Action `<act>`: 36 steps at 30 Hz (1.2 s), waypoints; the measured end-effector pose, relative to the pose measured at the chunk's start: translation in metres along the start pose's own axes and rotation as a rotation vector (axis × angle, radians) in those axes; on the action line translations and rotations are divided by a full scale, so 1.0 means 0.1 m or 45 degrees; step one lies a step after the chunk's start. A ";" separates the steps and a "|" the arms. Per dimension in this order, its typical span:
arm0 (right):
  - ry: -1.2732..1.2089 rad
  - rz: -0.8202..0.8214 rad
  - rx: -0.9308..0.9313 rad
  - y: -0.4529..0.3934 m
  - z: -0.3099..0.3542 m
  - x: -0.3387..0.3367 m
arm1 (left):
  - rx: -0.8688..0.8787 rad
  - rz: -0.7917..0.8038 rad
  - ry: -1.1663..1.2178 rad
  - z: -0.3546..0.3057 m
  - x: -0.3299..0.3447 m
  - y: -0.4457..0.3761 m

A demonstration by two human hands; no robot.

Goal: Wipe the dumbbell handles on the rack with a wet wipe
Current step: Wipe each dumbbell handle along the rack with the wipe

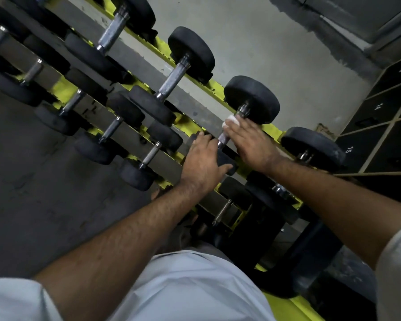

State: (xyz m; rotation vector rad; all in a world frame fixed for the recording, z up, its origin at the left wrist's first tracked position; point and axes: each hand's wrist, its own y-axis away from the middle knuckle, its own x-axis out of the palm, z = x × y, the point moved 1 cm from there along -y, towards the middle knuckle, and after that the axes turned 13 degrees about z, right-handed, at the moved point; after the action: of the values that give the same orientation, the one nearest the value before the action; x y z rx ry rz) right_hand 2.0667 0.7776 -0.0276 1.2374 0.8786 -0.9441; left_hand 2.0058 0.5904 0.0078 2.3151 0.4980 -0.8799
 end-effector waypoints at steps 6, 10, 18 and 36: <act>-0.024 -0.054 0.210 -0.11 -0.11 -0.06 | -0.009 0.026 -0.034 0.05 -0.02 -0.01; -0.088 -0.065 -0.064 -0.07 -0.01 -0.03 | 0.004 0.023 -0.048 0.06 -0.03 0.00; -0.078 -0.177 -0.152 -0.19 0.09 -0.14 | -0.012 0.011 -0.111 0.06 -0.03 -0.02; -1.886 -0.437 0.824 0.47 0.37 -0.02 | 0.160 -0.212 -0.501 -0.15 0.08 0.27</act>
State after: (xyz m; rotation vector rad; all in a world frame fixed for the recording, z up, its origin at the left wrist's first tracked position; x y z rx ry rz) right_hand 2.1107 0.7448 -0.0038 0.5327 -0.4668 -2.0703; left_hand 2.0327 0.5814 0.0217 2.1516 0.4784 -1.4453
